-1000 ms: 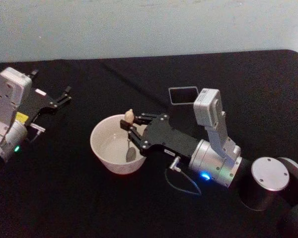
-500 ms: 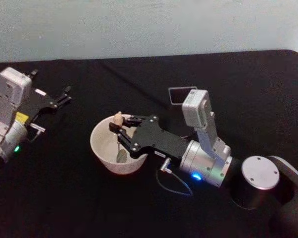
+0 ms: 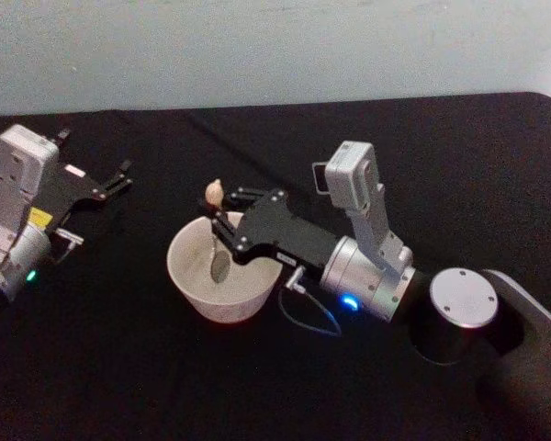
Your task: Pick up the stirring spoon with one hand, stir inside the cup, then place it back in its original position.
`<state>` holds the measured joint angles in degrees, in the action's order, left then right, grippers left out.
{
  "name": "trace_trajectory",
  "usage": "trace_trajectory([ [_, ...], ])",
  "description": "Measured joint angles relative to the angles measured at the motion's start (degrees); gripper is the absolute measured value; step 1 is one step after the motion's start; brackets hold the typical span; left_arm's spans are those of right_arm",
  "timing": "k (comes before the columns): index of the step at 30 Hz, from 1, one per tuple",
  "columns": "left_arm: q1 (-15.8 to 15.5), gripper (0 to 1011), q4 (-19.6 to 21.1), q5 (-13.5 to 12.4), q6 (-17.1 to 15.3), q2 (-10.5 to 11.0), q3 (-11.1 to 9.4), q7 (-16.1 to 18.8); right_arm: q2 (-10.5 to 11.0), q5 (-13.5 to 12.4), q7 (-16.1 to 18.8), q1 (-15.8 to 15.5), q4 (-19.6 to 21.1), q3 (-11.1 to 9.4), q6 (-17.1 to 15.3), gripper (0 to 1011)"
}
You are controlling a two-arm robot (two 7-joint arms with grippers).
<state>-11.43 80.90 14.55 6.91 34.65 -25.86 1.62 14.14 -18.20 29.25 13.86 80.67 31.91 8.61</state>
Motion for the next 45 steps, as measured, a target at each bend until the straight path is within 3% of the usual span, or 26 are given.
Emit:
trace_trajectory([
  [28,0.00,1001,0.00,0.00,0.00,0.00,0.00,0.00,0.18,0.64,-1.09,-0.21,-0.70,-2.06,-0.05,173],
  [45,0.00,1001,0.00,0.00,0.00,0.00,0.00,0.00,3.16,-0.29,0.33,-3.58,3.61,-2.14,-0.82,173],
])
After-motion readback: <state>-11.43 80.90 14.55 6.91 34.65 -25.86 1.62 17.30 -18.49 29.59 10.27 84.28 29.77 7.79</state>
